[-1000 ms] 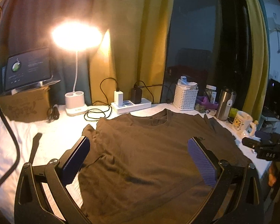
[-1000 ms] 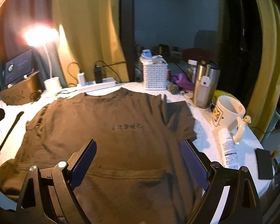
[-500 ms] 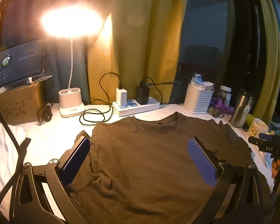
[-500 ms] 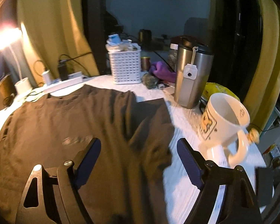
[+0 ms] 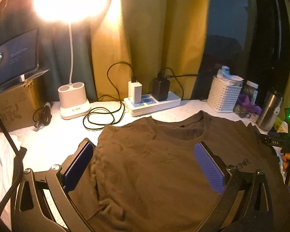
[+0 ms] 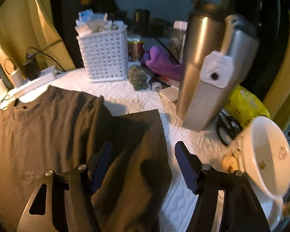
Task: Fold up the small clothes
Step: 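Move the right gripper to the shirt's side edge and grasp it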
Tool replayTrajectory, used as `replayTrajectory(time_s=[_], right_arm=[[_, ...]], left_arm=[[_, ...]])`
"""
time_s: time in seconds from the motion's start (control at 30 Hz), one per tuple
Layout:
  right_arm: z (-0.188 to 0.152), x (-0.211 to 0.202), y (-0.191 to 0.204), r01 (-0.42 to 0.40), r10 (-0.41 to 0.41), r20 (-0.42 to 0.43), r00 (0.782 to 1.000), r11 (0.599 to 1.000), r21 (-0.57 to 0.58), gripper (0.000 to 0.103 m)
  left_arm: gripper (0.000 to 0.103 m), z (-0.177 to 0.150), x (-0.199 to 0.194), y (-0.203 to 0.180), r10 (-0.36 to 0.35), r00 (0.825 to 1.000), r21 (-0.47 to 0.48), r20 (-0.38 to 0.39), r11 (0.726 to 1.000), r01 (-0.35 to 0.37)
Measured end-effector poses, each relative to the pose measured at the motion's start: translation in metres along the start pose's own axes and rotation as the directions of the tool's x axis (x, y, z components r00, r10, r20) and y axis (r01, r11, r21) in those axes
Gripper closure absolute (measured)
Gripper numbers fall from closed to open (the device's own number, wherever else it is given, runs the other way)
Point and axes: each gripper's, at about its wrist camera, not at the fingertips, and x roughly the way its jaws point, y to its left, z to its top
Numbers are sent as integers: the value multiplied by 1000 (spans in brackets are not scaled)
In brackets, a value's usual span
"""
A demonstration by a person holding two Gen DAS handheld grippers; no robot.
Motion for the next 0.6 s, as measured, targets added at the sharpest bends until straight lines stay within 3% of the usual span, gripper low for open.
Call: replayTrajectory(time_s=[0.2, 0.23, 0.27, 0.37, 0.6], right_arm=[[-2, 20, -1, -23, 23, -40, 999, 1000, 7, 44], [-3, 19, 1, -30, 29, -37, 999, 1000, -1, 52], [-3, 17, 2, -38, 37, -35, 999, 999, -9, 68], [-3, 16, 10, -53, 51, -38, 998, 998, -36, 95], [-4, -6, 0, 35, -35, -9, 999, 999, -15, 100]], left_arm=[[0, -1, 11, 2, 11, 1000, 15, -29, 1000, -10], [0, -1, 13, 3, 9, 999, 14, -35, 1000, -9], [0, -2, 14, 3, 7, 999, 13, -38, 1000, -6], [0, -1, 14, 4, -2, 999, 15, -42, 1000, 2], [0, 2, 0, 12, 3, 1000, 20, -12, 1000, -3]])
